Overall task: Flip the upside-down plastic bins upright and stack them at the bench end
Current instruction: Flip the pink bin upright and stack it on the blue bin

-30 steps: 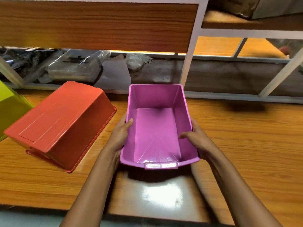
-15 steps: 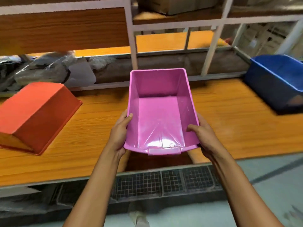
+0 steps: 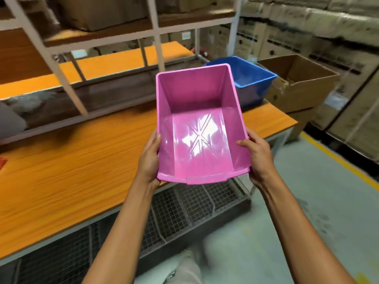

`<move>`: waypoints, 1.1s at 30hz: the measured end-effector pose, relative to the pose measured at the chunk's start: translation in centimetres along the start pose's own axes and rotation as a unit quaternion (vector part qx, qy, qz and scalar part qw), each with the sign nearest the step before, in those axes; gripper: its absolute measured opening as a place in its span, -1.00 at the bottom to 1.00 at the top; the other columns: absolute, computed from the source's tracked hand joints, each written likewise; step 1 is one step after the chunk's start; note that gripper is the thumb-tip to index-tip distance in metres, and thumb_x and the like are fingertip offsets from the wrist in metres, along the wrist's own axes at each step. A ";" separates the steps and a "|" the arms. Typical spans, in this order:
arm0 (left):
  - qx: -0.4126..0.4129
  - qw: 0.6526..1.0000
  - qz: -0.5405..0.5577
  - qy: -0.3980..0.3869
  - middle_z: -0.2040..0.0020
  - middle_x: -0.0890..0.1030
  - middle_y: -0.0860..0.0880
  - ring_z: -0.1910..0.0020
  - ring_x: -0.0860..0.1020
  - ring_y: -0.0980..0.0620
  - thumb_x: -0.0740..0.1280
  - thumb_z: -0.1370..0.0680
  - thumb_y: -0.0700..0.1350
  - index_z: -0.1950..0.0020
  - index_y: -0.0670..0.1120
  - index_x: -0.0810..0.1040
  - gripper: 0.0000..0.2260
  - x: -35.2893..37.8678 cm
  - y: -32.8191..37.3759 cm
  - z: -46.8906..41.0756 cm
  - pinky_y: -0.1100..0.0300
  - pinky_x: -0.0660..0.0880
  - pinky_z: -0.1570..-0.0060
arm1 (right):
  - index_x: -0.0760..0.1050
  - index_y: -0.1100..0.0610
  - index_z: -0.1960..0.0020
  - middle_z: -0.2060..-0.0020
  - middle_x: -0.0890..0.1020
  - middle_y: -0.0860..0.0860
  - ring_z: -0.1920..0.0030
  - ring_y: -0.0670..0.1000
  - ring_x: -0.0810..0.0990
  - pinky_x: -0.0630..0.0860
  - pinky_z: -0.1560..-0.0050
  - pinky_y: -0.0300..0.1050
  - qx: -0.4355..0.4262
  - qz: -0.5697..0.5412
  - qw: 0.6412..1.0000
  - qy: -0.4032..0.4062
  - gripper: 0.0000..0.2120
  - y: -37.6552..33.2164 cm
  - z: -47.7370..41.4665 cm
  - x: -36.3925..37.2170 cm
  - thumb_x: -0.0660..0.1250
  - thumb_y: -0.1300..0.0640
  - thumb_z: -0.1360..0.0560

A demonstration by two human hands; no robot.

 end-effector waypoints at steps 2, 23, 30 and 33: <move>0.006 1.000 0.005 -0.025 -0.21 0.67 0.03 -0.09 0.68 0.04 0.13 -0.70 -0.08 -0.51 0.02 0.37 -0.64 2.8 -0.5 -1.4 0.15 0.64 0.10 | 0.57 0.06 -0.24 -0.04 0.68 0.07 0.10 0.05 0.69 0.65 0.12 -0.05 -0.014 0.004 1.000 0.017 -0.59 -1.0 -1.2 -2.2 0.23 0.40 -0.49; 0.088 0.991 0.056 -0.086 -0.06 0.69 -0.05 -0.03 0.68 -0.07 0.20 -0.66 -0.01 -0.37 -0.06 0.54 -0.67 23.7 1.6 -24.1 -0.07 0.64 -0.06 | 0.55 0.15 -0.25 0.18 0.75 -0.11 0.23 -0.08 0.72 0.59 0.32 -0.26 -0.078 0.021 0.996 -0.038 -0.68 -13.6 -29.6 -11.1 0.26 0.35 -0.55; 0.063 0.995 0.056 -0.056 -0.01 0.70 -0.08 -0.01 0.67 -0.09 0.13 -0.69 0.09 -0.28 -0.10 0.58 -0.63 27.5 1.3 -30.5 -0.06 0.64 -0.04 | 0.58 0.16 -0.17 0.19 0.68 0.02 0.37 -0.13 0.66 0.58 0.36 -0.29 -0.058 0.065 0.993 -0.075 -0.76 -16.4 -39.3 -11.5 0.29 0.33 -0.54; 0.061 0.996 0.058 -0.041 0.00 0.70 -0.09 -0.02 0.67 -0.10 0.10 -0.69 0.11 -0.23 -0.08 0.61 -0.61 29.1 0.6 -32.7 -0.11 0.60 -0.13 | 0.61 0.12 -0.05 0.21 0.67 0.04 0.38 -0.11 0.64 0.57 0.33 -0.25 -0.040 0.070 0.992 -0.094 -0.81 -16.7 -42.9 -12.0 0.29 0.32 -0.54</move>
Point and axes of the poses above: each hand's wrist, its own z-axis away from the middle knuckle, its own x-axis out of the palm, y = z × x, the point moved 3 cm from there along -z, towards the middle knuckle
